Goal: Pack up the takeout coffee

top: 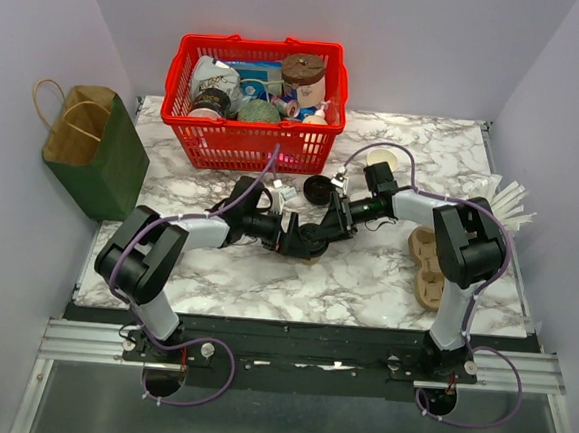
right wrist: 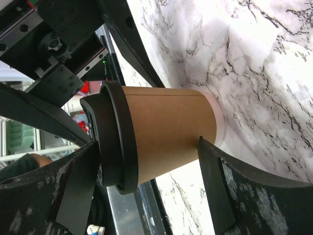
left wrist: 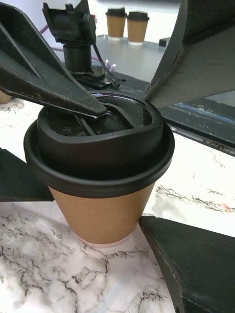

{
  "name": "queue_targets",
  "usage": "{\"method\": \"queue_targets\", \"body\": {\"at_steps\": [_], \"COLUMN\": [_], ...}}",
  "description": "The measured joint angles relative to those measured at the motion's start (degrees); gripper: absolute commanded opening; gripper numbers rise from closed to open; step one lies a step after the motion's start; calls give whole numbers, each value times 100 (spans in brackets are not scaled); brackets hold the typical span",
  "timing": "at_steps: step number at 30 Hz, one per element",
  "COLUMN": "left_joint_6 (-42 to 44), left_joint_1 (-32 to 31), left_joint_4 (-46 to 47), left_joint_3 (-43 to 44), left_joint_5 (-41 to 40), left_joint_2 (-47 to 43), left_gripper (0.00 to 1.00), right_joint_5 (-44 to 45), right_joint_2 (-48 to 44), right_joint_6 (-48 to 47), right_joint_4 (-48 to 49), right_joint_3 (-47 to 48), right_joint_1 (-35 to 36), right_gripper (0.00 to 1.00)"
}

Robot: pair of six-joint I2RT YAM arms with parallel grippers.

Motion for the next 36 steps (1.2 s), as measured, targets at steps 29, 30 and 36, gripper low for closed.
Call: {"method": "queue_targets", "body": {"at_steps": [29, 30, 36], "left_joint_6": [1154, 1235, 1696], "left_joint_1": [-98, -81, 7], "left_joint_4": [-1237, -1272, -1659], "left_joint_3": [852, 951, 1414], "left_joint_5": [-586, -511, -236], "left_joint_2": [-251, -258, -278], "left_gripper": [99, 99, 99], "right_joint_5": [125, 153, 455], "right_joint_2": [-92, -109, -308], "right_joint_6": [-651, -765, -1419], "right_joint_4": [-562, -667, -1296], "right_joint_3": [549, 643, 990], "right_joint_1": [-70, -72, -109], "right_gripper": [98, 98, 98]}}
